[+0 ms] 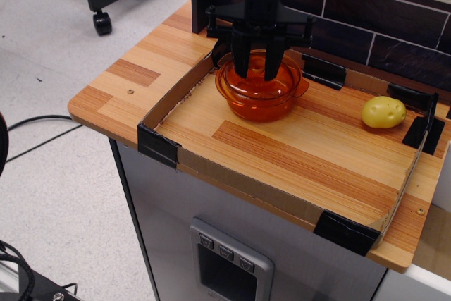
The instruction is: Put lid on pot
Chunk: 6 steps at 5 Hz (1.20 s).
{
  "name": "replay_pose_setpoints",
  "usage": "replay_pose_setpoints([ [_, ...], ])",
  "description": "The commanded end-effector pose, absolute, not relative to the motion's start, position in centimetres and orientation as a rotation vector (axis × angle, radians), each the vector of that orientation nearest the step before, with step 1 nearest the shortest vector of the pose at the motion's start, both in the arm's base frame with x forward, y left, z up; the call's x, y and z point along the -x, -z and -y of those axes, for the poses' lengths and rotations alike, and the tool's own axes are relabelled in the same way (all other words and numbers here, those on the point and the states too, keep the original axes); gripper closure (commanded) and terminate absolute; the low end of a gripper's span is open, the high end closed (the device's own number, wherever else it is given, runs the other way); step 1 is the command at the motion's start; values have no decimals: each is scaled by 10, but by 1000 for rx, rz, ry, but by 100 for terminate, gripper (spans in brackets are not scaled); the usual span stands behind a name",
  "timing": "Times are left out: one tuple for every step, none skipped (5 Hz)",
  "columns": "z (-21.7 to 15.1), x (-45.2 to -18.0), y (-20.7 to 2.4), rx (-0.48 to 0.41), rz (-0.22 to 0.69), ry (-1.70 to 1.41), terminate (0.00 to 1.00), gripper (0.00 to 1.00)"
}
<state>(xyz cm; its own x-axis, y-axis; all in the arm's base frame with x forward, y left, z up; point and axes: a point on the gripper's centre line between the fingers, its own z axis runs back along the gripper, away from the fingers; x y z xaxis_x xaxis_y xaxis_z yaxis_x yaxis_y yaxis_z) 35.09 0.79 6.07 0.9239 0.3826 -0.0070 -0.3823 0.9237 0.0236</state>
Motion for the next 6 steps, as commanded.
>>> replay_pose_setpoints([
  [-19, -370, -75, -13, 31, -447, 0, 100],
  [-18, -373, -75, -6, 33, -450, 0, 100],
  [-9, -369, -78, 9, 32, -422, 0, 100],
  [-6, -365, -91, 13, 40, -415, 0, 0],
  [-7, -366, -122, 43, 96, -462, 0, 0],
  [-13, -368, -153, 70, 154, -516, 0, 0],
])
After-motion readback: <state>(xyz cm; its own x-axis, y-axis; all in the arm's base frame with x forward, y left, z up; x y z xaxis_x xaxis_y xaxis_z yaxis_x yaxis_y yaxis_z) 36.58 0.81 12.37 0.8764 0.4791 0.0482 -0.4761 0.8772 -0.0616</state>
